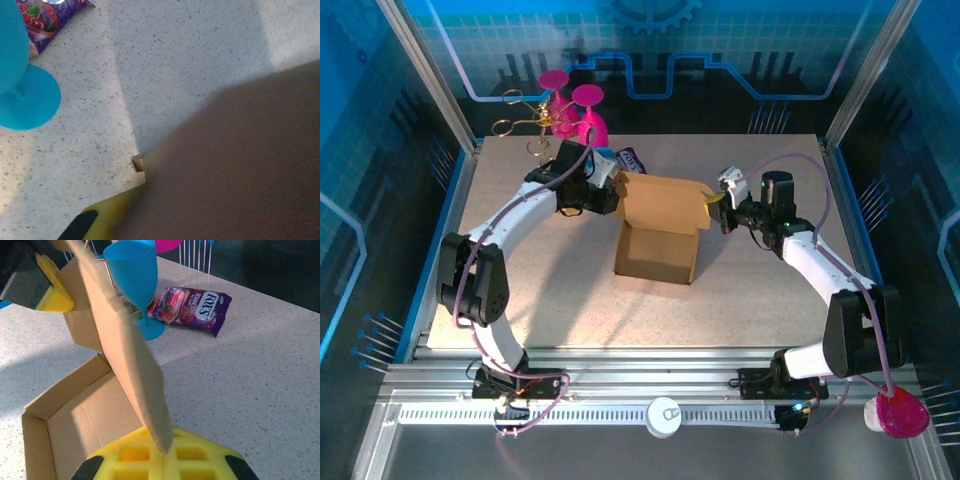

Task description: Fold the paper box

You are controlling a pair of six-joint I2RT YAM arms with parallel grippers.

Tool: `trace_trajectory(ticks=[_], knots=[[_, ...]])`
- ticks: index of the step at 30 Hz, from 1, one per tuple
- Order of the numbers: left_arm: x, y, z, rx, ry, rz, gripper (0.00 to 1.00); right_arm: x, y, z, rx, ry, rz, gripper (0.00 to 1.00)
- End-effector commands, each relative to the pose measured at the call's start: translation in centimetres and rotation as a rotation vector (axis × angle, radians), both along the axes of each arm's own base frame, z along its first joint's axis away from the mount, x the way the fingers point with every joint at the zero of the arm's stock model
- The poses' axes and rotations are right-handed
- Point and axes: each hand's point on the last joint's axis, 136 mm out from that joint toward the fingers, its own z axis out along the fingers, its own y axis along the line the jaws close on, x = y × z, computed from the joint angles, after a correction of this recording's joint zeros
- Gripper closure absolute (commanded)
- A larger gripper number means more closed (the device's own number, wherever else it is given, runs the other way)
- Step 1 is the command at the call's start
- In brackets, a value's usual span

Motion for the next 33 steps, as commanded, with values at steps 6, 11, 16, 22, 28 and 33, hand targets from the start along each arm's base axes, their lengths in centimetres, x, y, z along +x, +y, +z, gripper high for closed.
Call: trace_trajectory(ticks=[6,11,16,22,28,33], knots=[[1.2,-1.7,2.3,-0.024,-0.027,0.155,1.0,1.9,1.4,0.6,-0.017,-0.083,-0.254,1.0],[1.7,-1.8,2.7,-0.053,-0.094,0.34,1.0,2.0,1.6,2.0,0.141,-0.244,-0.504,1.0],[2.5,-1.5,3.0,-0.232,-0.156,0.446,1.0,1.8,2.0,2.5,0.285,-0.297,-0.586,1.0],[0.8,-1.3,2.0,-0.353,-0.182,0.466,1.0,1.0,2.7,0.8,0.357,-0.305,-0.583,1.0],[-1.5,-0.6,0.8,-0.387,-0.193,0.471,1.0,-0.1,2.8,-1.6,0.374,-0.356,-0.594,1.0],[-3.2,-1.1,-0.8,-0.371,-0.173,0.444,1.0,-0.6,2.8,-3.8,0.364,-0.314,-0.587,1.0]])
